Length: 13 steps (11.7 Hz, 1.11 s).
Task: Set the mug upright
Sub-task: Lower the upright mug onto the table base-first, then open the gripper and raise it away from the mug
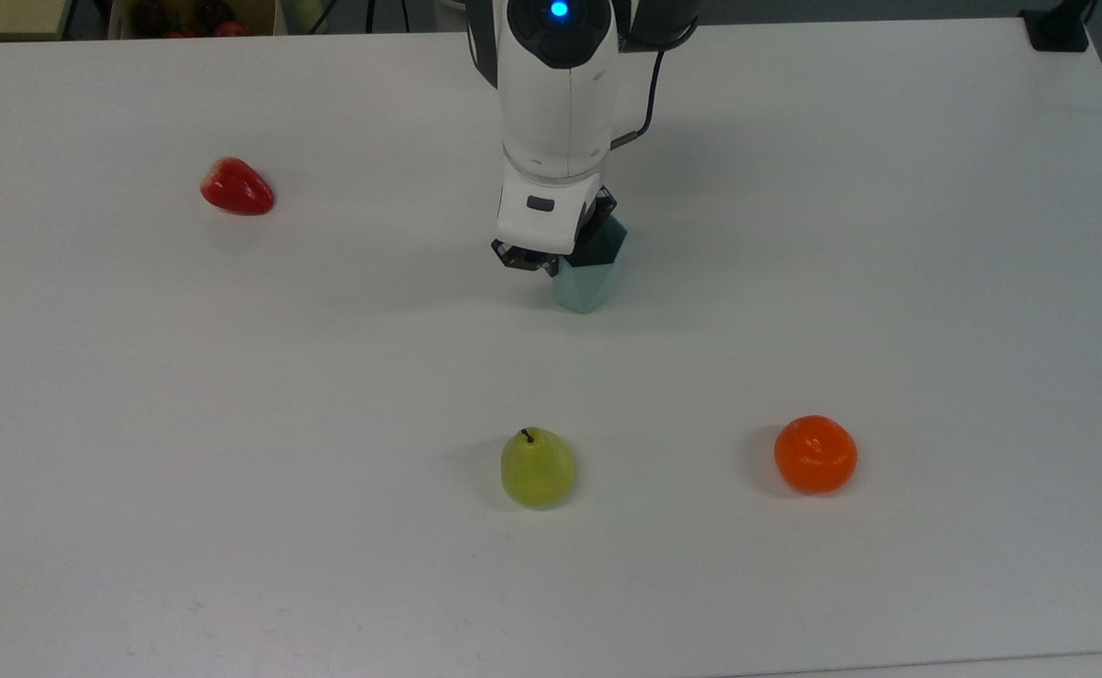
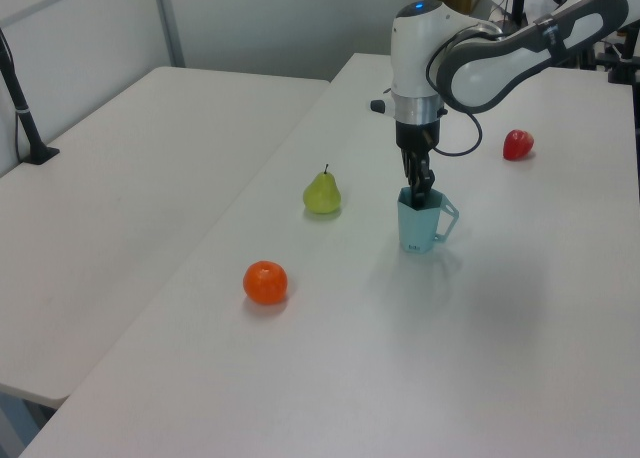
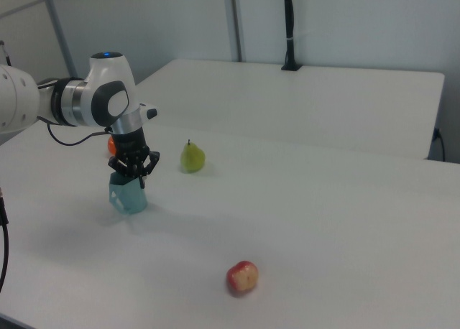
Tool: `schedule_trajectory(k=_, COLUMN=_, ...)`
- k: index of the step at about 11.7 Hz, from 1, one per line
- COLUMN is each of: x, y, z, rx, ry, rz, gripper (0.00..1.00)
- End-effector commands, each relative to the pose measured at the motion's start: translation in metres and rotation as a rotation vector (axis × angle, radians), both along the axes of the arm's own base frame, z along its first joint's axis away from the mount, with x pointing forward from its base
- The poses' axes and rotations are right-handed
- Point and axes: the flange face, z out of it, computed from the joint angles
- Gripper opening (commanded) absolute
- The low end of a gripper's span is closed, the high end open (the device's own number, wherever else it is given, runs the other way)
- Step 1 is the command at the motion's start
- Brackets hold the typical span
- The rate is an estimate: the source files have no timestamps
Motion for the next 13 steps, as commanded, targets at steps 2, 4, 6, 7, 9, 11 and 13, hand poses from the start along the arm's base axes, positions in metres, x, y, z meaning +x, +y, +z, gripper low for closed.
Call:
schedule_trajectory(k=2, x=0.002, y=0.001, z=-0.001, rx=-0.004, ry=-0.016, rz=0.019, gripper=0.54)
schedule_trajectory(k=4, x=0.002, y=0.001, z=0.001, rx=-0.005, ry=-0.016, rz=0.008, gripper=0.83)
schedule_trajectory(k=6, x=0.003, y=0.001, z=0.014, rx=-0.002, ry=-0.023, rz=0.000, gripper=0.92)
schedule_trajectory(k=7, x=0.002, y=-0.001, z=0.030, rx=-0.006, ry=-0.019, rz=-0.014, gripper=1.00)
schedule_trajectory(k=9, x=-0.005, y=-0.012, z=0.076, rx=-0.015, ry=-0.037, rz=-0.080, gripper=1.00)
schedule_trajectory(k=11, x=-0.019, y=-0.038, z=0.130, rx=-0.025, ry=-0.079, rz=-0.243, gripper=1.00)
schedule_trajectory(k=13, x=-0.042, y=-0.066, z=0.177, rx=-0.032, ry=-0.079, rz=-0.406, gripper=1.00)
